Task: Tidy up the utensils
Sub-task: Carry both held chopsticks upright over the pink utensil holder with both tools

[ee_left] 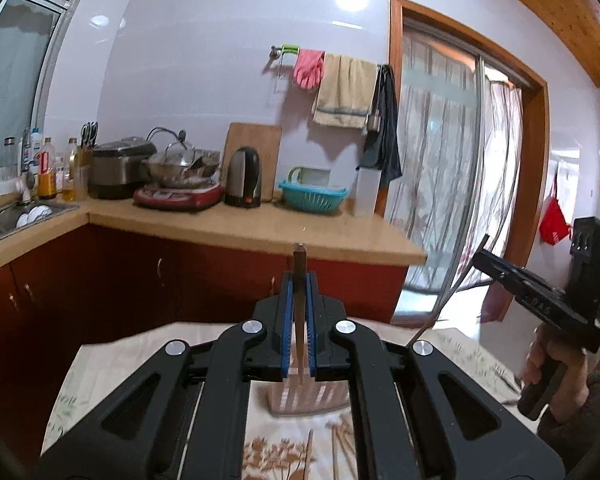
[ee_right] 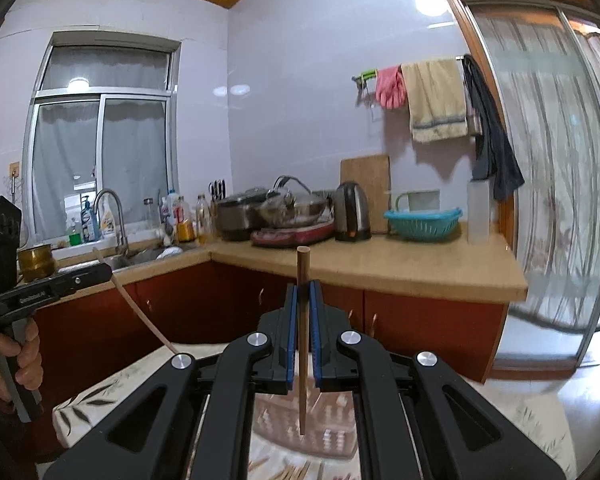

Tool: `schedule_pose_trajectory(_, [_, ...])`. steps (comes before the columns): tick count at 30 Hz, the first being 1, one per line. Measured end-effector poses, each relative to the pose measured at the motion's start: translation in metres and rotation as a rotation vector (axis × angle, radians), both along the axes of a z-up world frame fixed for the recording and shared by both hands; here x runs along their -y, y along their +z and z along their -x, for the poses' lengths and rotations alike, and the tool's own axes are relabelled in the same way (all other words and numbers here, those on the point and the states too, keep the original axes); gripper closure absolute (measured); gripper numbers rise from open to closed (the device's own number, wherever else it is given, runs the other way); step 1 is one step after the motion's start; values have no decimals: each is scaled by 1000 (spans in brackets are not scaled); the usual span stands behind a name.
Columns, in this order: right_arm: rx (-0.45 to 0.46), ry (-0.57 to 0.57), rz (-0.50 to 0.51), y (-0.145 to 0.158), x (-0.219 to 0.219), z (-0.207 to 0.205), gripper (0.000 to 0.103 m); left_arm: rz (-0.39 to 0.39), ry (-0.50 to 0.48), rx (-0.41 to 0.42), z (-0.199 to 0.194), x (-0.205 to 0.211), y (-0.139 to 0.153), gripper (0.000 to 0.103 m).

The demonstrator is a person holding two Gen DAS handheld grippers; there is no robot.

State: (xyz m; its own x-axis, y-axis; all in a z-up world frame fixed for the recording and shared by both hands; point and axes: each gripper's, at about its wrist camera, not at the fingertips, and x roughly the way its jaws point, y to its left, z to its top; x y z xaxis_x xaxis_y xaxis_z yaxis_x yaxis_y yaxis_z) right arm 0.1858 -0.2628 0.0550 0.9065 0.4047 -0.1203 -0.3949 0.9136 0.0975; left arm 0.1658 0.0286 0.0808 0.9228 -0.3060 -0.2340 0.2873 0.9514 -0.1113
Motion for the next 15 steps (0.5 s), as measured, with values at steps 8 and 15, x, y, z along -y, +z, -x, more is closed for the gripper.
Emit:
schedule_pose_trajectory(8, [23,-45,41,1,-5,-42,96,-7,-8,14,-44,20,3,96])
schedule_pose_trajectory(15, [-86,-34,40,-44,-8,-69,96,-31,-12,-48,-77,37,-41,96])
